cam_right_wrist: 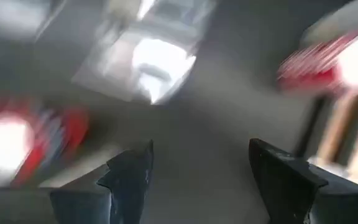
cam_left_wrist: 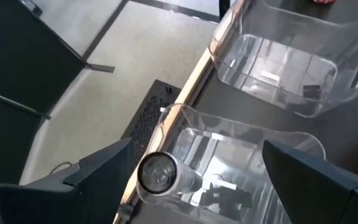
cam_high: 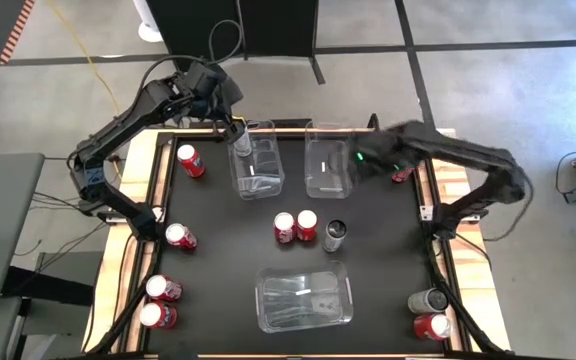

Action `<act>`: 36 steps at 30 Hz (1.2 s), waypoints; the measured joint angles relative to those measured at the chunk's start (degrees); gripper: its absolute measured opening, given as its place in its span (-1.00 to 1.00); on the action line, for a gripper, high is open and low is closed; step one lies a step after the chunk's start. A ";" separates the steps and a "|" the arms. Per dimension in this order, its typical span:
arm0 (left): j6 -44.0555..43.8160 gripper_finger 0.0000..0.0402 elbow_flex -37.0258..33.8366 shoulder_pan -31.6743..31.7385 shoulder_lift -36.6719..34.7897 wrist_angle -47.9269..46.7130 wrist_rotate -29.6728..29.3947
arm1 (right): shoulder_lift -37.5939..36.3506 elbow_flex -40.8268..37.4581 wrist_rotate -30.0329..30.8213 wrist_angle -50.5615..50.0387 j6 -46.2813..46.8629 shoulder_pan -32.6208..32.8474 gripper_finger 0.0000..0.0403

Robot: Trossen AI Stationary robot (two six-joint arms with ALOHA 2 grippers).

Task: Sort soda cans
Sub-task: Put the bottom white soda can into the top left transparent bin

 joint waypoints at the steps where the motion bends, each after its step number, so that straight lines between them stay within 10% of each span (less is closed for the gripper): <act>1: 0.29 0.74 0.00 0.00 0.00 -0.10 0.00 | -0.66 -0.04 -3.69 -0.23 1.42 1.84 0.40; 10: 0.84 0.74 0.00 -0.84 0.22 4.46 3.13 | -3.07 -0.10 -25.97 -2.05 15.32 17.65 0.40; 24: -1.41 0.74 -3.84 -1.88 0.26 2.92 3.17 | -2.53 -0.10 -24.44 -1.75 36.28 56.22 0.40; 36: -2.24 0.74 -9.71 -2.33 0.22 4.77 3.04 | 2.20 -0.10 -23.96 -2.02 40.87 67.20 0.54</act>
